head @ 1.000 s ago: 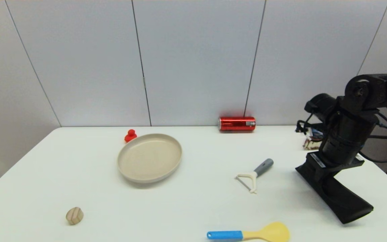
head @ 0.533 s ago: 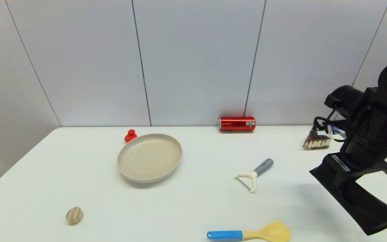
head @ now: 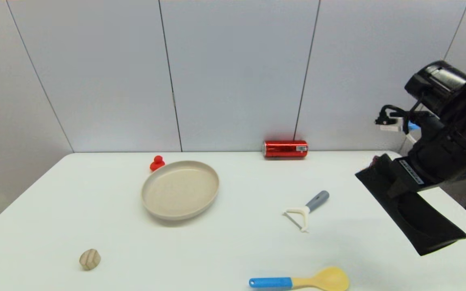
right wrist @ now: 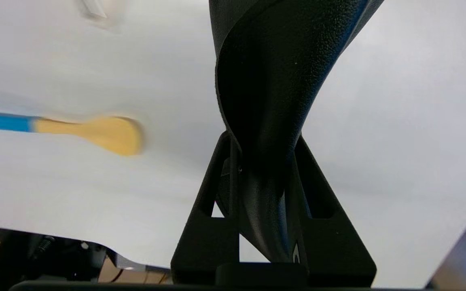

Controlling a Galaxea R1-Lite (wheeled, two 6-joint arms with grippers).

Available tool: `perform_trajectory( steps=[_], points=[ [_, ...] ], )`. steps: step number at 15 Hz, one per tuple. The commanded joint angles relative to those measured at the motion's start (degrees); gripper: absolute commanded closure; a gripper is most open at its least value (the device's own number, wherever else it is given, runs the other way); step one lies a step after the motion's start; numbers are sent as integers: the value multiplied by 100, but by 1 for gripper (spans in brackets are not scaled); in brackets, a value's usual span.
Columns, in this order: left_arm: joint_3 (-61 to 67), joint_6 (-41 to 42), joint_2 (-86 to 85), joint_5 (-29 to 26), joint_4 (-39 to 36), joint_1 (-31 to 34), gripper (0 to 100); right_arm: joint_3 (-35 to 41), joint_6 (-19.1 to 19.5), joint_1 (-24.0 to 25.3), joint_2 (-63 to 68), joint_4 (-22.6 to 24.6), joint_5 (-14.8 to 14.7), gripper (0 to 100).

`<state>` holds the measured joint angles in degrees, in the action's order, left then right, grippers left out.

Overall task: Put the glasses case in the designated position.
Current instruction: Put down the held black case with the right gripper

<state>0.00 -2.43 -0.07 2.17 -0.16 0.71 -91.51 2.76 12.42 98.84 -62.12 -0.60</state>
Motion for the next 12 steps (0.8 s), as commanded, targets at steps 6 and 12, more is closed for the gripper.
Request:
perform_trajectory(
  steps=[6,12],
  points=[
    [0,-4,7,3,-11,8,0,-1053,287,2423,135,34,429,100],
    [0,-4,7,3,-11,8,0,-1123,1069,3337,742,1053,508,100]
  ],
)
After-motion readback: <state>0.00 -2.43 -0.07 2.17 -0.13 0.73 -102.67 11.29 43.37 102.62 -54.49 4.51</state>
